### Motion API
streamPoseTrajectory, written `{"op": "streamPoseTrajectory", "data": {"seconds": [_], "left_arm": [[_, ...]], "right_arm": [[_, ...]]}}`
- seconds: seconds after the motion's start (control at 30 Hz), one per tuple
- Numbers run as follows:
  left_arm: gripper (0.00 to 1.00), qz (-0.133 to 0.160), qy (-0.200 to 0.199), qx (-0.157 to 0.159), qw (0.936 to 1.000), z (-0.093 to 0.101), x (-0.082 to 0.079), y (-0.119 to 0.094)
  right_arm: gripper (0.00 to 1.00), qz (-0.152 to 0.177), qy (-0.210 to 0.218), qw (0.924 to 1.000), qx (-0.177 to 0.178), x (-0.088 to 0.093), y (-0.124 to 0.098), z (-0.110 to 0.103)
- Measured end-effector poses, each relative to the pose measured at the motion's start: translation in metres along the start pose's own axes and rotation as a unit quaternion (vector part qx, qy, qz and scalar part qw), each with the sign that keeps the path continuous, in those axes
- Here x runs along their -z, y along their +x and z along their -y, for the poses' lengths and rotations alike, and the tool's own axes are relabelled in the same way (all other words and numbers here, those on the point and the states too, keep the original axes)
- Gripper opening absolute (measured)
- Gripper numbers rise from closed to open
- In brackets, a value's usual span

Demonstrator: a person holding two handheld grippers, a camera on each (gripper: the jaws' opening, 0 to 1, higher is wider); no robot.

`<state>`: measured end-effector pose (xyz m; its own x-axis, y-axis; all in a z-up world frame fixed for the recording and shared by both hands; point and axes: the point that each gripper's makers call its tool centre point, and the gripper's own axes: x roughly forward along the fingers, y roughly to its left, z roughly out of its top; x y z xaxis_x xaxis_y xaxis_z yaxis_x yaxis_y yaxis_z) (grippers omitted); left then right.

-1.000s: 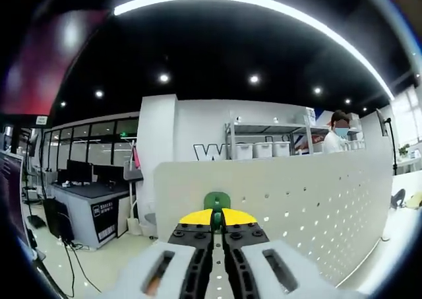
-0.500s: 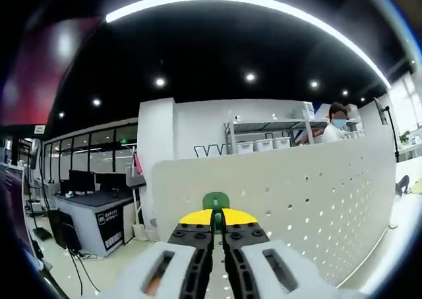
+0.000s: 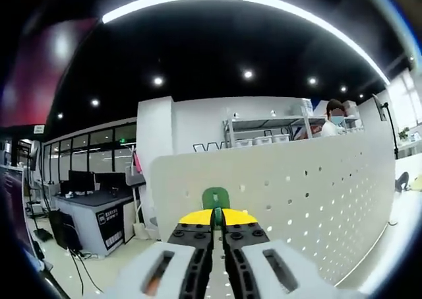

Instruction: Insert the hook assembly into the mounting plate slot until the hook locks in place.

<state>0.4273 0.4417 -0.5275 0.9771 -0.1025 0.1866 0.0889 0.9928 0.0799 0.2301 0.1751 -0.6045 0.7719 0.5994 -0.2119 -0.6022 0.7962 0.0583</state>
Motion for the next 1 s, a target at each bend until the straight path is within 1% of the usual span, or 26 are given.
{"op": "streamPoseTrajectory", "data": {"seconds": [0.23, 0.37, 0.47, 0.6, 0.73, 0.83, 0.93, 1.0], "left_arm": [[0.06, -0.009, -0.016, 0.004, 0.9998, 0.001, 0.0, 0.0], [0.12, -0.013, -0.02, 0.004, 0.9997, 0.001, 0.0, -0.001], [0.19, -0.016, -0.028, 0.005, 0.9995, 0.002, 0.001, -0.001], [0.2, -0.019, -0.027, 0.009, 0.9994, 0.004, 0.001, -0.004], [0.31, -0.019, -0.034, 0.014, 0.9991, 0.006, 0.0, -0.005], [0.36, -0.021, -0.038, 0.019, 0.9989, 0.009, 0.0, -0.008], [0.44, -0.023, -0.043, 0.026, 0.9985, 0.012, 0.0, -0.009], [0.49, -0.028, -0.041, 0.032, 0.9982, 0.015, 0.002, -0.011]], "right_arm": [[0.83, 0.0, 0.0, 1.0, -0.003, 0.001, 0.0, -0.002], [0.83, 0.001, -0.001, 1.0, -0.004, 0.0, 0.001, -0.002], [0.83, 0.0, 0.0, 1.0, -0.006, 0.0, 0.0, -0.003], [0.83, 0.0, 0.0, 1.0, -0.006, 0.001, -0.001, -0.003], [0.83, 0.002, 0.0, 1.0, -0.008, -0.001, -0.002, -0.005], [0.83, 0.003, -0.001, 1.0, -0.009, -0.001, -0.001, -0.007], [0.83, 0.004, -0.001, 0.9999, -0.01, -0.002, -0.001, -0.007], [0.83, 0.004, -0.001, 0.9999, -0.011, -0.002, -0.001, -0.008]]}}
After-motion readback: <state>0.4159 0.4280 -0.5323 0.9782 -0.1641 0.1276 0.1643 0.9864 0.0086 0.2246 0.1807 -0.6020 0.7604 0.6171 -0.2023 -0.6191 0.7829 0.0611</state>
